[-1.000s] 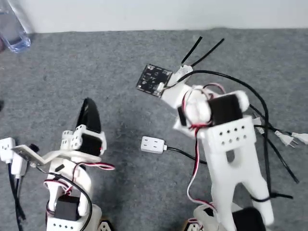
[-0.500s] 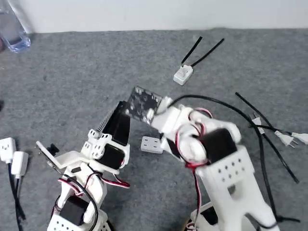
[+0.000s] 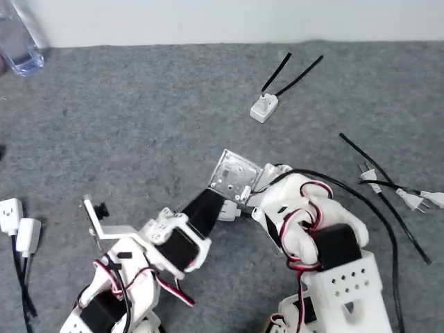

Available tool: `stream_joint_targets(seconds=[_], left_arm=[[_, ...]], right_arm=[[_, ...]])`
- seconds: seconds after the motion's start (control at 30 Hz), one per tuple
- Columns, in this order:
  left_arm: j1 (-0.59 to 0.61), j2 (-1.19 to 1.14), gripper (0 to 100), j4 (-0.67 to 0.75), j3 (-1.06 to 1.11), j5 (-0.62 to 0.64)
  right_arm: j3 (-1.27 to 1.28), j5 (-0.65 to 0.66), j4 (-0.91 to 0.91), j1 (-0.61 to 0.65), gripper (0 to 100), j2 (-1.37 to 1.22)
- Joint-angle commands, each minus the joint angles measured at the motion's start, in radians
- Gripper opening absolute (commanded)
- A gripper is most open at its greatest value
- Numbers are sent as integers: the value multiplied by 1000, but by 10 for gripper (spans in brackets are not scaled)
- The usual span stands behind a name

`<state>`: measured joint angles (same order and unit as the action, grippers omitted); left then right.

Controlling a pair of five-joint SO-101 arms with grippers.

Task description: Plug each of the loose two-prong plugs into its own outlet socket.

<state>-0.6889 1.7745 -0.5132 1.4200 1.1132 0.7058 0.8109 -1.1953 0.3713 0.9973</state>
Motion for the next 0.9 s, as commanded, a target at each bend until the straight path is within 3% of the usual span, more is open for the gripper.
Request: stream_joint_targets(seconds=[0.0, 0.23, 0.57, 0.87], left_arm=[[-25, -2, 13, -5, -8, 14], [-25, -2, 13, -5, -8, 14], [-26, -2, 13, -5, -7, 14], [-26, -2, 13, -43, -5, 14]], right_arm=[[-6, 5, 44, -4, 8, 47], [-6, 3, 35, 101, 8, 101], [-6, 11, 38, 122, 8, 107], [-69, 11, 25, 223, 8, 104]])
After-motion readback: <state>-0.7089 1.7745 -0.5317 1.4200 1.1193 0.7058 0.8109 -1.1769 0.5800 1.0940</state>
